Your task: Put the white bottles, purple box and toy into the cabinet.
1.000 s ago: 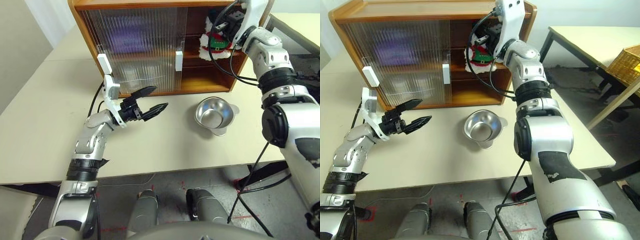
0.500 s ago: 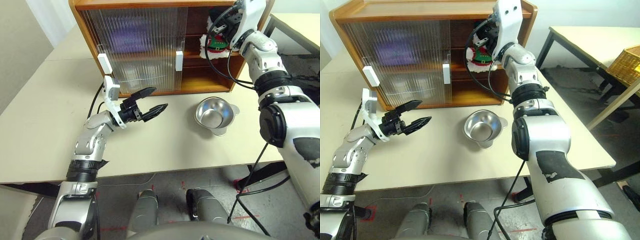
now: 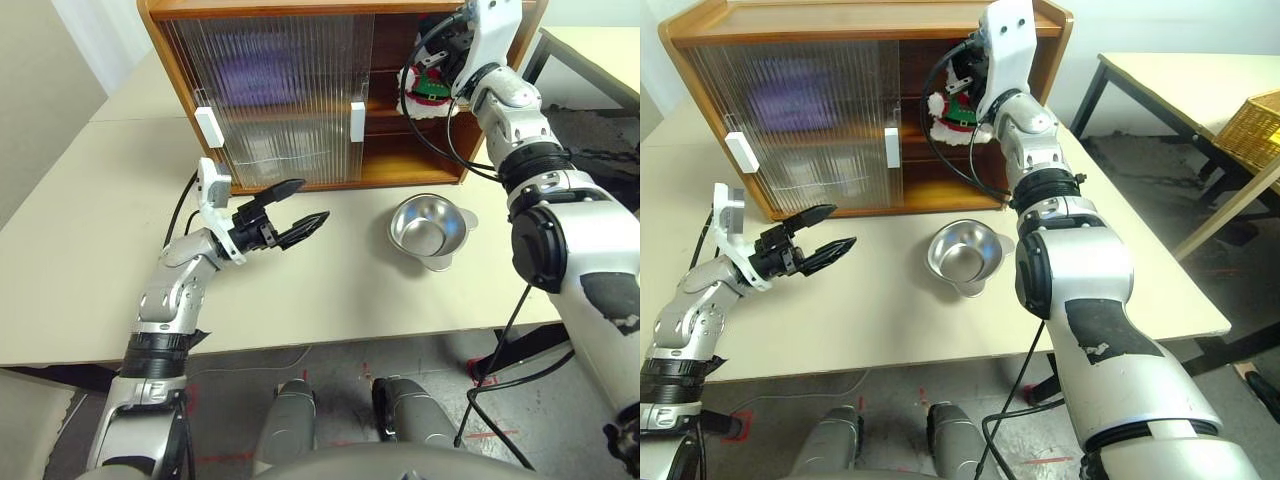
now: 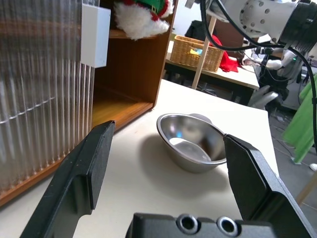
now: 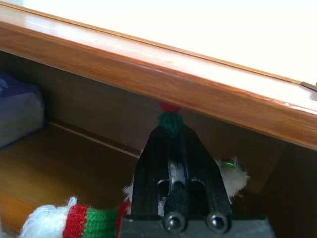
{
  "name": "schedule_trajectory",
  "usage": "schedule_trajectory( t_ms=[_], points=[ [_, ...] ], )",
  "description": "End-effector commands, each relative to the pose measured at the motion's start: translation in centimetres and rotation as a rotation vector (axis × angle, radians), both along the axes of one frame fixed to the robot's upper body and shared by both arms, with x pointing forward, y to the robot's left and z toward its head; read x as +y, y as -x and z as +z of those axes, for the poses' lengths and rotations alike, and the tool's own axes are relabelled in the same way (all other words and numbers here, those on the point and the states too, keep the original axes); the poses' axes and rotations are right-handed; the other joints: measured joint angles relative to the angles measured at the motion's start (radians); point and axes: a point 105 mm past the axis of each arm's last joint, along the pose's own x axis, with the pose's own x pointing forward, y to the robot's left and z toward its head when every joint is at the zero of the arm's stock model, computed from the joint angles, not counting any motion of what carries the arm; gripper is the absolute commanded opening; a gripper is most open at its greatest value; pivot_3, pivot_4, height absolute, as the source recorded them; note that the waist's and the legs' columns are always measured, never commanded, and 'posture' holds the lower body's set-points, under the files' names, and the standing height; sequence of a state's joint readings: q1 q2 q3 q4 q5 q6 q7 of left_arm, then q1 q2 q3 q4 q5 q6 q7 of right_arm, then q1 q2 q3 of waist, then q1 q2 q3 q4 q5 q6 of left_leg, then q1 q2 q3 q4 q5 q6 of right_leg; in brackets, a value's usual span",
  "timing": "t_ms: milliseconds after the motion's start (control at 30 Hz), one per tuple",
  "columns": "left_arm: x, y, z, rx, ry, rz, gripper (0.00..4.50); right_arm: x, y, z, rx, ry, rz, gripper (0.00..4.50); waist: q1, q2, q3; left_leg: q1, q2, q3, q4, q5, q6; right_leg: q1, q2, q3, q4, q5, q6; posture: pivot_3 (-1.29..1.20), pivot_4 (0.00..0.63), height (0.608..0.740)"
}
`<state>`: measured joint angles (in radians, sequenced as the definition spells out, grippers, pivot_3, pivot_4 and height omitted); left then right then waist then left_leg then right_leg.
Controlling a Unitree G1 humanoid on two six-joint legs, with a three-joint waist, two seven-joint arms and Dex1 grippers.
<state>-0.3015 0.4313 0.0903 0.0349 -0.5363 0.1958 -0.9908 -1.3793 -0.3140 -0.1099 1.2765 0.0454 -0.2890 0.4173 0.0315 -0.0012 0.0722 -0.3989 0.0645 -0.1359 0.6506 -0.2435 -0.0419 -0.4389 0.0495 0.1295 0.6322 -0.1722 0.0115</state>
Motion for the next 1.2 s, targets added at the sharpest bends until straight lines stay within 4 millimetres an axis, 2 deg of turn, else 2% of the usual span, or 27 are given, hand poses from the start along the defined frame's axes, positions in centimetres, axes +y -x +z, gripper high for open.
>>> schedule_trajectory(
  t_ms=[33,700,867,1000,1200],
  points=[
    [0.3,0.4,0.0,-0.002,-0.014,0.012,4.50,0.0,-0.3,-1.0,0.040,0.004,-0.013,0.00,0.002,0.000,0.000,0.000,0.000,0.000,-0.001,0.000,0.000,0.000,0.000,0.000,0.000,0.000,0.000,0.13,0.093,0.740],
    [0.2,0.3,-0.4,0.002,-0.013,0.015,4.50,0.2,0.4,2.0,-0.074,0.026,0.008,0.00,0.014,-0.001,0.000,0.000,0.004,0.002,-0.008,0.002,0.003,-0.004,0.001,-0.001,0.000,-0.004,-0.005,0.12,0.085,0.740],
    [0.1,0.3,-0.3,-0.001,-0.012,0.010,4.50,0.1,0.4,1.6,-0.073,0.044,-0.003,0.00,0.015,-0.001,0.000,0.000,0.009,0.005,-0.008,0.003,0.004,-0.004,0.003,-0.002,0.000,-0.005,-0.008,0.13,0.084,0.740],
    [0.2,0.5,-0.3,-0.004,-0.012,0.014,4.50,0.0,0.3,1.2,-0.081,0.057,-0.019,0.00,0.018,-0.001,0.000,0.000,0.010,0.005,-0.008,0.003,0.005,-0.004,0.005,-0.003,0.000,-0.004,-0.015,0.15,0.086,0.740],
    [1.2,1.5,-0.3,0.003,-0.024,0.054,4.50,-0.3,0.0,1.0,-0.070,0.043,-0.066,0.00,0.030,-0.001,0.000,0.000,0.011,0.004,-0.009,0.003,0.004,-0.004,0.005,-0.004,0.000,-0.006,-0.017,0.21,0.095,0.740]
  ],
)
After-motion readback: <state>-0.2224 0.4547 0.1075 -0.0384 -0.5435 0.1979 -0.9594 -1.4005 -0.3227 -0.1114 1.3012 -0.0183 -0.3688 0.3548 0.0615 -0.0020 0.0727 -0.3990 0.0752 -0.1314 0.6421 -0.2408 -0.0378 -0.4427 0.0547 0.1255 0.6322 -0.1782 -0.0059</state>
